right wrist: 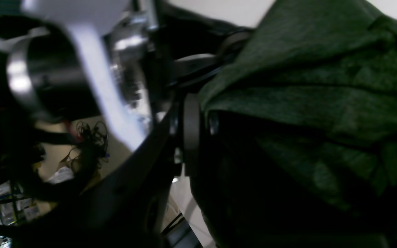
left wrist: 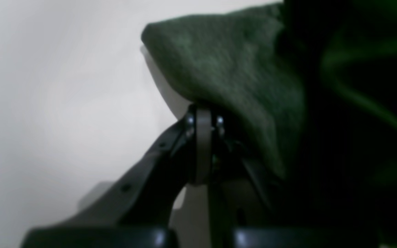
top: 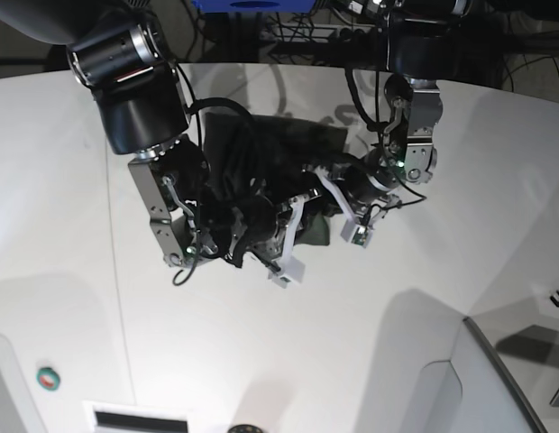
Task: Layout the t-shirt on the table in an organized manner, then fold the t-shirt properly
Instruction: 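Release the left gripper and lift it away from the shirt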
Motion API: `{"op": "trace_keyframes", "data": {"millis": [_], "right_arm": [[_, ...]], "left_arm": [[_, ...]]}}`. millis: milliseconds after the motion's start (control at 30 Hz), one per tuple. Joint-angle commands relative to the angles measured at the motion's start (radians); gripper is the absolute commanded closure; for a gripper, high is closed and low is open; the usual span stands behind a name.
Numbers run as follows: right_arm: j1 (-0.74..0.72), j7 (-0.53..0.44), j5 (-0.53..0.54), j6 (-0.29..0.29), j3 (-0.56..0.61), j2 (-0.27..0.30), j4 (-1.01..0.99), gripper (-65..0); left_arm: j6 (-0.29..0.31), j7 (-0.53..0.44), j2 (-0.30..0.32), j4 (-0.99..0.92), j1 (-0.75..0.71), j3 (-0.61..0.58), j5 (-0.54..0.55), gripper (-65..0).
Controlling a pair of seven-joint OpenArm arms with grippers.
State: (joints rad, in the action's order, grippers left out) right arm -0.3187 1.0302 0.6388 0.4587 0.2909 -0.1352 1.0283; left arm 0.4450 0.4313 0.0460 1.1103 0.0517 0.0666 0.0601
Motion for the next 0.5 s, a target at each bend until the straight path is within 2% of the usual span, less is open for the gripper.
{"op": "trace_keyframes", "data": {"millis": [0,67,200,467], "right_arm": [[-0.029,-0.018,0.046,-0.002,0.001,-0.013,0.007,-0.9],[-0.040,-0.044,0.086,-0.002,0.003,-0.011,-0.019,-0.9],[-0.046,-0.050,0.094,-0.002,0.004,-0.011,-0.056,-0.8],[-0.041,-0.049,0.094,-0.002,0.004,-0.011,-0.059,-0.8]], "left_arm": [[0.001,0.039,0.025,0.029,0.003,0.005,-0.010,0.0],[0.001,0.062,0.050,0.077,-0.008,0.005,-0.010,0.0],[0.001,0.064,0.104,0.149,-0.045,0.006,-0.009,0.0],[0.001,0.064,0.117,0.208,-0.100,0.008,-0.018,0.0]]}}
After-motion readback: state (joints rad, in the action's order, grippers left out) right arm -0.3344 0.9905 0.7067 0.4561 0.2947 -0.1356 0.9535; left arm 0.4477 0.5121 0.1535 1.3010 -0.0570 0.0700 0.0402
